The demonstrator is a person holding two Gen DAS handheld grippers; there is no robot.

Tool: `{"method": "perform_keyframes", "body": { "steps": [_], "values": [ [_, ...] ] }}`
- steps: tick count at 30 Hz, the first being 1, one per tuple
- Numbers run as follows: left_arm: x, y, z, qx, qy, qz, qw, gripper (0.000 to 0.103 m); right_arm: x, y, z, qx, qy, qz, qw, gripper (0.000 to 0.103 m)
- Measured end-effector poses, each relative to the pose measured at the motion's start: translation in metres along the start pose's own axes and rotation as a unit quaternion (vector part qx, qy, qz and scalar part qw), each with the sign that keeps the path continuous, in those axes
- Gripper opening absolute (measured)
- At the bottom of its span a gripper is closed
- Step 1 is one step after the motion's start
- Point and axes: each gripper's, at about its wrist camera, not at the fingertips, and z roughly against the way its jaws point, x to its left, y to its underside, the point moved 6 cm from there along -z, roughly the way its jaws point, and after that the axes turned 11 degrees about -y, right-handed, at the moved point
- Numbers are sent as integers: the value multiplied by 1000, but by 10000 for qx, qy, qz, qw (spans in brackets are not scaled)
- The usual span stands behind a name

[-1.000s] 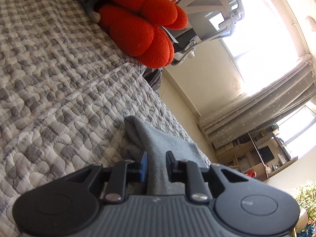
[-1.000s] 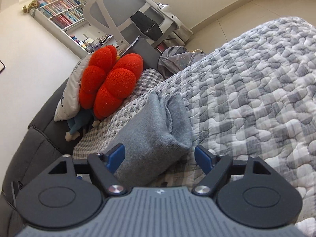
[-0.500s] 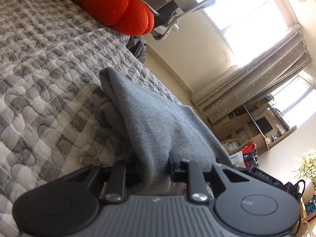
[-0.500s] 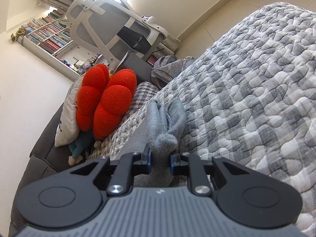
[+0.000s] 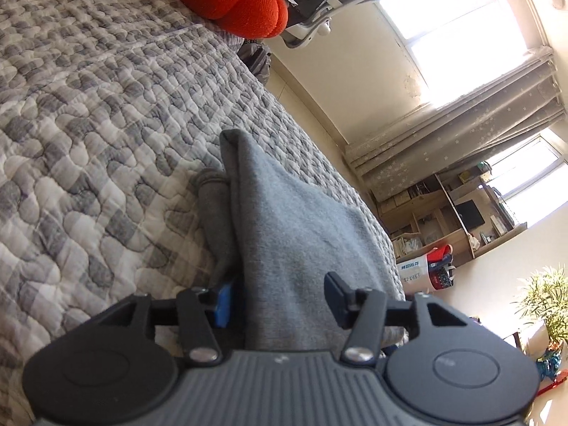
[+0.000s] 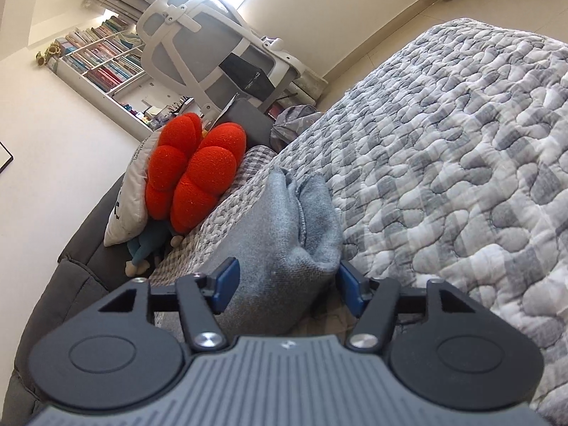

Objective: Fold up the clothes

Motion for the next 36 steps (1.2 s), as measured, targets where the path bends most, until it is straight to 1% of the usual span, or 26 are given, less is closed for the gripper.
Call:
{"method": "perform_keyframes", "body": {
  "steps": [1,2,3,5,7,9,11,12,13,14,15,16,17,19,22,23,24,27,28,30,31,32,34,36],
  "values": [
    [-4,2,-1,-8,-4,-73,10000,72,1,-2,-4,47,-38,-8,10000,72],
    [-8,3,-3,-7,3,-121,9999,76,1,-3,-7,82,-53,-5,10000,72],
    [-10,4,-5,-4,11,-115,9999,83,1,-5,-11,90,-23,18,10000,72],
    [-12,4,-9,-51,68,39,10000,87,2,-8,-18,101,31,70,9999,72],
    [-14,4,-13,-84,108,121,9998,93,2,-8,-24,23,65,192,9998,72],
    [-17,5,-17,-105,131,141,9998,93,5,-3,-29,-25,181,518,9985,72],
    [-22,7,-20,-106,98,52,9999,93,10,3,-32,-40,322,833,9960,72],
    [-25,8,-22,-100,68,-14,9999,90,11,6,-33,-54,375,934,9949,72],
    [-28,10,-24,-96,-27,-88,9999,76,11,7,-33,-69,405,983,9943,72],
    [-29,11,-26,-70,-153,-126,9998,66,9,6,-33,-86,389,929,9949,70],
    [-29,12,-28,-47,-275,-159,9995,50,6,6,-32,-107,399,878,9953,67],
    [-28,12,-29,-54,-348,-122,9993,41,4,6,-31,-135,470,847,9952,56],
    [-27,12,-29,-55,-378,-73,9992,37,3,7,-31,-159,561,847,9947,45],
    [-25,12,-28,-66,-391,-42,9992,28,6,10,-31,-162,705,968,9927,38],
    [-26,11,-23,-159,-418,-129,9989,20,19,15,-34,-146,1005,1474,9838,33],
    [-27,10,-21,-210,-421,-167,9988,20,25,17,-35,-146,1115,1681,9793,30],
    [-28,9,-18,-252,-440,-212,9985,19,32,19,-37,-141,1225,1961,9728,29],
    [-33,1,-6,-391,-491,-346,9974,17,61,26,-42,-67,1434,2924,9455,27],
    [-36,-2,-1,-461,-553,-428,9965,17,70,28,-43,-36,1461,3192,9363,26],
    [-44,-9,10,-522,-834,-664,9929,17,87,30,-44,-10,1418,3582,9228,25],
    [-48,-12,15,-501,-945,-734,9916,16,95,29,-44,-7,1394,3709,9182,24],
    [-52,-15,20,-450,-978,-753,9913,16,102,28,-44,0,1369,3806,9146,24],
    [-59,-21,30,-331,-1016,-745,9915,16,115,25,-43,8,1328,3908,9109,24],
    [-62,-25,43,-288,-959,-639,9929,16,127,22,-41,1,1284,3959,9093,24]
  ]
}}
